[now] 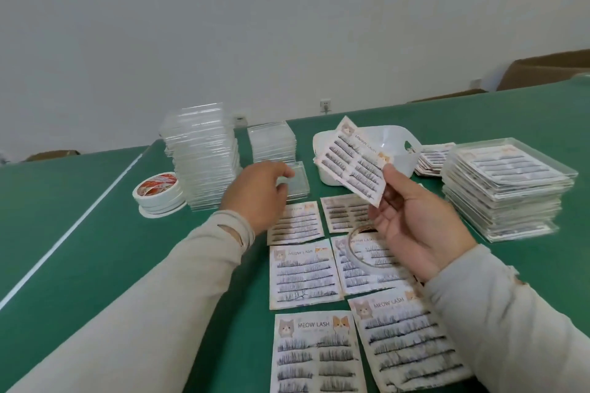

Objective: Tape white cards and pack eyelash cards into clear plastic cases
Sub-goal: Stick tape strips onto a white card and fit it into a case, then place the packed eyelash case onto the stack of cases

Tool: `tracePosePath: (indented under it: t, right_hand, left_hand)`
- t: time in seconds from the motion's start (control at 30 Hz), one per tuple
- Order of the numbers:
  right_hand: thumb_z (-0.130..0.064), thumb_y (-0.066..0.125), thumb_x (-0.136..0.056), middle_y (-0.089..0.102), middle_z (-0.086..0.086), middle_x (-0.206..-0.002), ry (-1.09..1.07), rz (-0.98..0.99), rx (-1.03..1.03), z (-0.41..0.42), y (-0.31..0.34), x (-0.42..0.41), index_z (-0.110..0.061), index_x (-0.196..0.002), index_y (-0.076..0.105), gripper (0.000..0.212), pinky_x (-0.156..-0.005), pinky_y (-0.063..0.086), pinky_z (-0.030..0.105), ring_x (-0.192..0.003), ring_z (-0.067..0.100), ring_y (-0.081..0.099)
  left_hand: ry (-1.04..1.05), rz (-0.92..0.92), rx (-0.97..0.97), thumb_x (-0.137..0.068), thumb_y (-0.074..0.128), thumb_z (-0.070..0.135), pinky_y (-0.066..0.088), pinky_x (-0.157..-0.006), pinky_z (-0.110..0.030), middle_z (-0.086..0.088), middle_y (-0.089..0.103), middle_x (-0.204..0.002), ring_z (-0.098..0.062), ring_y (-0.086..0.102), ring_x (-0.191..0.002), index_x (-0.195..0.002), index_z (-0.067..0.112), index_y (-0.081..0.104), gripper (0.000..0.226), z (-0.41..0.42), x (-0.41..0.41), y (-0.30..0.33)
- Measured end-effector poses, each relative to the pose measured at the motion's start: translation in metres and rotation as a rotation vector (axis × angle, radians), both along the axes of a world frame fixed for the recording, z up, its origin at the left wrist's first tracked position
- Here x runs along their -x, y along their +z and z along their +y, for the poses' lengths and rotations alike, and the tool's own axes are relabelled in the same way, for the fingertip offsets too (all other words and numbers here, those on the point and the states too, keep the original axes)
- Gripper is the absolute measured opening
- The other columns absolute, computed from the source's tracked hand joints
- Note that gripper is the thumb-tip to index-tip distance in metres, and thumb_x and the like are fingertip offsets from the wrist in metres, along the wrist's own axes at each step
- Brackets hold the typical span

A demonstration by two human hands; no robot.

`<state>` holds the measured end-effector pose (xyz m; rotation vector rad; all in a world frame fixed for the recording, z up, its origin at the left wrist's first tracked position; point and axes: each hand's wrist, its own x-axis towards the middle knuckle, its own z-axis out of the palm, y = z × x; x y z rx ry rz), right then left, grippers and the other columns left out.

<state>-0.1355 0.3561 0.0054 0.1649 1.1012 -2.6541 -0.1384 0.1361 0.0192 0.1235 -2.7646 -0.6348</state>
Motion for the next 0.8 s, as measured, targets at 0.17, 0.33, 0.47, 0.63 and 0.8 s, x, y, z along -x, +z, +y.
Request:
tracePosePath:
  t: [0.17,0.33,0.47,0.63,0.8]
  right_hand:
    - [-0.023,0.071,-0.092,0.077,0.006,-0.077,-0.061,-0.084,-0.058,0.002,-0.006,0.005,-0.007,-0.090,0.071,0.016,-0.046,0.053,0.021,-0.054,0.011,0.067]
    - [-0.016,0.070,-0.094,0.073,0.007,-0.067,-0.023,-0.109,-0.022,0.001,-0.010,0.008,-0.004,-0.085,0.070,0.016,-0.047,0.054,0.021,-0.050,0.012,0.066]
    - [-0.012,0.068,-0.092,0.075,0.011,-0.081,0.137,-0.085,-0.034,-0.001,-0.005,0.003,0.000,-0.101,0.071,0.016,-0.054,0.058,0.026,-0.060,0.015,0.070]
    - [-0.016,0.075,-0.071,0.074,0.014,-0.098,0.361,-0.045,-0.112,-0.003,0.007,-0.012,-0.004,-0.098,0.079,0.030,-0.080,0.062,0.047,-0.085,0.026,0.072]
    - [-0.010,0.057,-0.097,0.073,0.021,-0.112,0.411,-0.117,-0.077,-0.008,0.009,-0.032,0.000,-0.119,0.066,0.026,-0.080,0.062,0.051,-0.095,0.033,0.072]
  left_hand:
    - [0.070,-0.299,0.520,-0.093,0.064,0.023,0.054,-0.090,-0.042,-0.004,0.062,-0.127,-0.026,0.059,-0.114,-0.134,0.029,0.059,0.042,-0.023,0.028,-0.015]
    - [0.025,-0.191,0.713,-0.097,0.053,0.021,0.054,-0.077,-0.036,0.001,0.066,-0.104,-0.021,0.060,-0.091,-0.125,0.029,0.064,0.030,-0.024,0.022,-0.015]
    - [0.062,0.097,0.590,-0.101,0.048,0.023,0.051,-0.065,-0.032,0.004,0.061,-0.088,-0.020,0.058,-0.073,-0.109,0.022,0.064,0.018,-0.021,0.002,0.000]
    - [-0.149,0.491,0.496,-0.083,0.077,0.009,0.057,-0.054,-0.038,-0.005,0.074,-0.107,-0.030,0.071,-0.076,-0.110,0.014,0.074,0.027,-0.007,-0.059,-0.001]
    - [-0.346,0.550,0.416,-0.075,0.083,0.002,0.062,-0.065,-0.041,-0.007,0.073,-0.110,-0.029,0.071,-0.086,-0.111,0.009,0.076,0.037,0.000,-0.097,-0.021]
